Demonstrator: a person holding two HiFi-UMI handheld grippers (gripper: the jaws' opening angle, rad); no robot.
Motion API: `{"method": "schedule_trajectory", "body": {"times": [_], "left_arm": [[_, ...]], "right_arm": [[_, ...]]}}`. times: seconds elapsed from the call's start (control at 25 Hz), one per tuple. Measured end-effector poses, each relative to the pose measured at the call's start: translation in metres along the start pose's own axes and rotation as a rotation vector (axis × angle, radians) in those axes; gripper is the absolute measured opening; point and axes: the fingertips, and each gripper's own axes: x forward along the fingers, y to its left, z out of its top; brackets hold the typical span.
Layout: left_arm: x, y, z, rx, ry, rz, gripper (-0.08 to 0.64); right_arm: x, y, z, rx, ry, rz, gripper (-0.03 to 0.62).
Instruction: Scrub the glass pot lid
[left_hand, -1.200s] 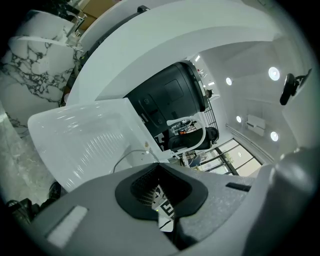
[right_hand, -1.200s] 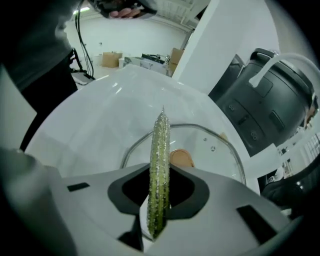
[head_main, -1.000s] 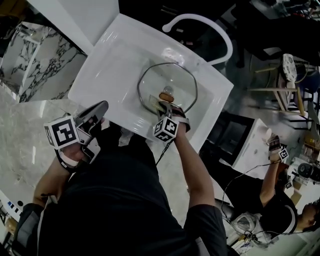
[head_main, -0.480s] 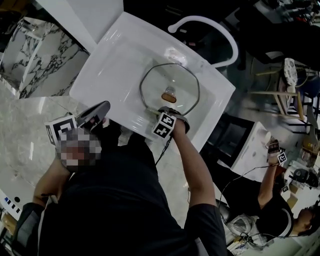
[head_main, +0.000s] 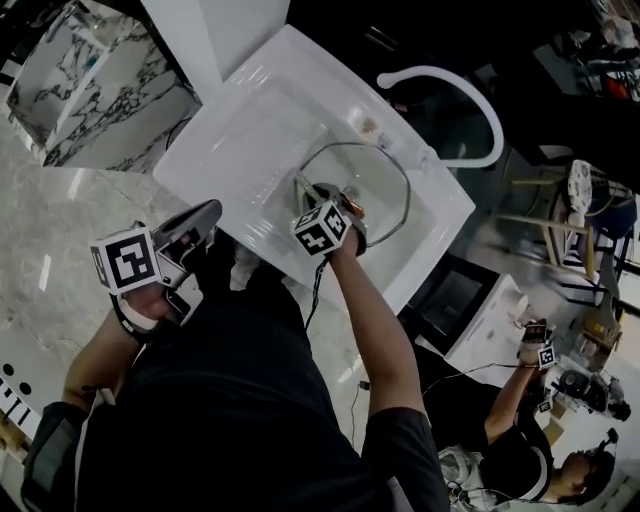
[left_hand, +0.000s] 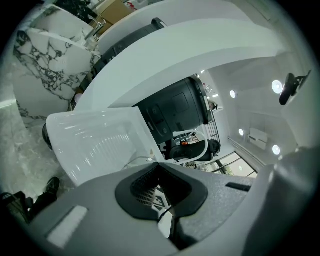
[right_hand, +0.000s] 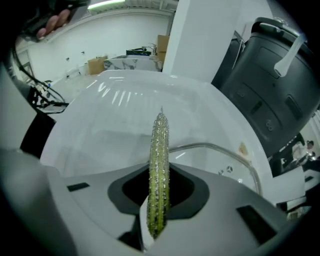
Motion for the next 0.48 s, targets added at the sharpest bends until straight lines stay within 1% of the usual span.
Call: {"method": "schedule_trajectory", "body": {"times": [0.08,0.16,0.24,0.32,0.4,0.48], "left_arm": [[-0.007,0.004,0.004,-0.003,-0.015,0.01,0.0],[-0.013,0.01,0.007,-0.012,-0.029,0.016,0.0],[-0.018,0.015,0.009,-0.033,-0.038,0.012,0.001],[-0.019,0.02,0.01,-0.034,-0.034,0.024,0.0],[-0.018,0.022,0.01,-0.022,-0.018,0.042,0.0],[-0.012,0.019,0.01,0.0,0.003,0.05,0.0]], "right_arm": [[0.011,-0.006,0.004,0.027,0.048,-0.022,0.066],[0.019,-0.002,0.0,0.047,0.1,-0.009,0.066],[0.023,0.007,-0.007,0.046,0.137,0.015,0.066],[0.025,0.018,-0.015,0.008,0.158,0.036,0.066],[0.026,0.03,-0.026,-0.05,0.18,0.053,0.066],[0.026,0.042,-0.04,-0.087,0.202,0.074,0.066]]}}
